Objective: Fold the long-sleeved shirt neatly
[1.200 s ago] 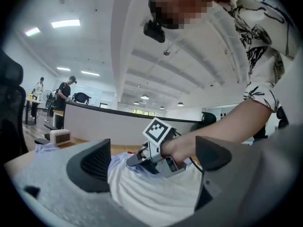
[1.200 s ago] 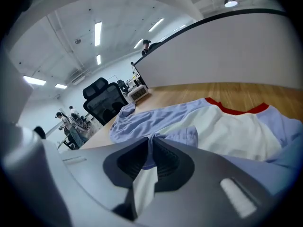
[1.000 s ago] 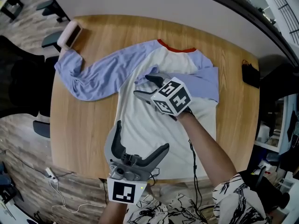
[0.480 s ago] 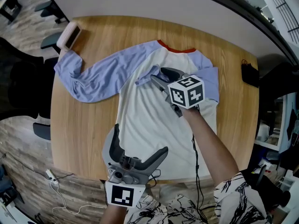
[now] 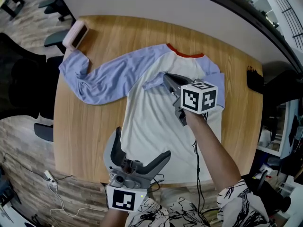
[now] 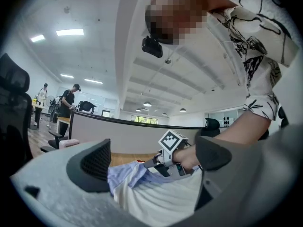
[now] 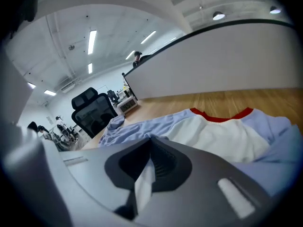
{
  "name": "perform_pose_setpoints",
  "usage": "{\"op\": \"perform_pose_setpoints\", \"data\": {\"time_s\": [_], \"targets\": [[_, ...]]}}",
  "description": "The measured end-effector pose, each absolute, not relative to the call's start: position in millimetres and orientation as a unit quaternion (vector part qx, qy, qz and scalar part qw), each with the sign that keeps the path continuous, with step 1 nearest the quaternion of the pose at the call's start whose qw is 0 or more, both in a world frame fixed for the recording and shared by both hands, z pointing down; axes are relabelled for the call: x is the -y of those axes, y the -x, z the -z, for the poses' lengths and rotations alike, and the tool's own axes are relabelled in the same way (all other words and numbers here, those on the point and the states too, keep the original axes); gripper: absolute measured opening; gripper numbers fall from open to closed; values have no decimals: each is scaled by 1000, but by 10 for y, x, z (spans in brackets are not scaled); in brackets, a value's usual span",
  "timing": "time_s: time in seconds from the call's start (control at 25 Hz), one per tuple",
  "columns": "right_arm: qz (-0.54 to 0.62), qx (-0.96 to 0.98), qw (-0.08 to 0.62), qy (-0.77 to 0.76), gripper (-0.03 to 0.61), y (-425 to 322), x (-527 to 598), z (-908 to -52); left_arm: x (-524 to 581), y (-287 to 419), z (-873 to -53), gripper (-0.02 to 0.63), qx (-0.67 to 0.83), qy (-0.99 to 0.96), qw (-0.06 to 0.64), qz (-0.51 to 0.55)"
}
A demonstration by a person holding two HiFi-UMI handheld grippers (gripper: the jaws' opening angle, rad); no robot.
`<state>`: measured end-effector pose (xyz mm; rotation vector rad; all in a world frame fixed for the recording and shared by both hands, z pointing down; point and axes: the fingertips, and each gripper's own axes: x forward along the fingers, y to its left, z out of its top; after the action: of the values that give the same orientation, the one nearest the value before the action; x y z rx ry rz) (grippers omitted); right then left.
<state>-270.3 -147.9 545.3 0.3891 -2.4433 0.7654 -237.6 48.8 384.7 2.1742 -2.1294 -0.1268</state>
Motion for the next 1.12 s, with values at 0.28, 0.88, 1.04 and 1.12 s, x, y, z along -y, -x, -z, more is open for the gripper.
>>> {"op": "perform_pose_setpoints", "data": {"time_s": [0.28,0.88,1.04,1.12], "targets": [[-346,891,268,-125,15,2661,513,-5597,-483,2547,-3774,548,710,-702,39,49],[-130,927,349,50,170,2813,697,-5572,-571,2727,-3612,548,718,-694,19,45],[-124,904,402,83,97,2986,706,-5893,-594,2730,-3635,548,719,-693,21,43],[-131,895,417,93,15,3041,707,-5938,-610,2767,-3665,548,719,-693,22,36]]}}
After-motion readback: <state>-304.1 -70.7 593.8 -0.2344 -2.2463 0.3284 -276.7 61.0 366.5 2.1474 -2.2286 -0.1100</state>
